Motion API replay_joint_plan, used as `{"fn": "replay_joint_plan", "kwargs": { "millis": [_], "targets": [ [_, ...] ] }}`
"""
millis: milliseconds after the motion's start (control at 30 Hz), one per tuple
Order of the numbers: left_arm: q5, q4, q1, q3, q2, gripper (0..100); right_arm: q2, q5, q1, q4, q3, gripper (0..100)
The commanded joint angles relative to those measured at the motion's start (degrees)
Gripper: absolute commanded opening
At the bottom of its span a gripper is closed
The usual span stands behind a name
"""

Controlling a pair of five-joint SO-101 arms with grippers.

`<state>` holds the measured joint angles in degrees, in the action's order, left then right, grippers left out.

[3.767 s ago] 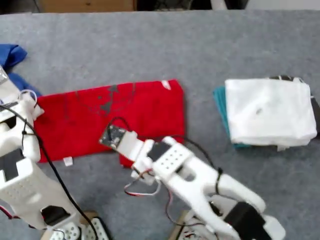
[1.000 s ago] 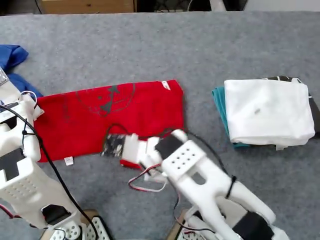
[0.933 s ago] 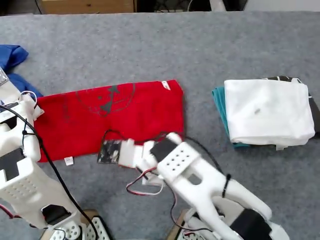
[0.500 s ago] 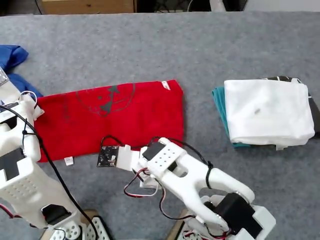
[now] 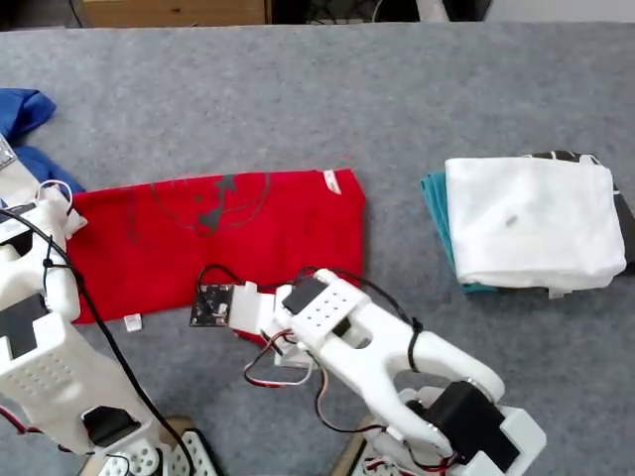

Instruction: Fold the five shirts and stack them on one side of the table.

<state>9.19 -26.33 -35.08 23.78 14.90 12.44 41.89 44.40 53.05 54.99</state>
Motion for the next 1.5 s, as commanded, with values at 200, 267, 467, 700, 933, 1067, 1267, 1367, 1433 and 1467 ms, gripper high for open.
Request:
{"fn": "replay_joint_plan", "kwargs": {
  "millis": [200,267,467,700,933,1067,1267,1367,1433,1467],
  "targets": [
    [0.1,0.5,-0.7,-1.5,-0.3,3,-1.3,2.6,-4.2,3.4,-5.3,1.0],
    [0.1,0.5,-0.7,-1.5,-0.3,3,-1.3,4.0,-6.5,6.6,-9.3,1.3],
    [0.1,0.5,-0.7,-1.5,-0.3,3,-2.6,9.5,-11.8,14.0,-21.3,1.2],
    [0.1,0.5,-0.7,-1.4,-0.3,3,-15.3,14.2,-14.3,17.3,-37.0,1.3],
    [0.1,0.5,-0.8,-1.1,-0.4,3,-28.8,19.1,-14.4,20.5,-53.4,1.5],
    [0.1,0.5,-0.8,-1.0,-0.4,3,-37.3,22.0,-14.6,25.1,-64.8,1.5],
    [0.2,-0.4,-0.9,-1.1,-0.5,3,-48.6,22.3,-14.6,31.3,-83.3,1.5],
    [0.2,-1.5,-0.9,-1.5,-0.5,3,-52.7,22.7,-14.6,36.0,-91.9,1.5],
    [0.2,-1.5,-0.9,-1.5,-0.5,3,-55.1,24.1,-14.6,39.6,-96.8,1.5],
    [0.2,-1.5,-0.9,-1.5,-0.5,3,-56.0,24.2,-14.6,41.0,-99.1,1.6]
  ]
}}
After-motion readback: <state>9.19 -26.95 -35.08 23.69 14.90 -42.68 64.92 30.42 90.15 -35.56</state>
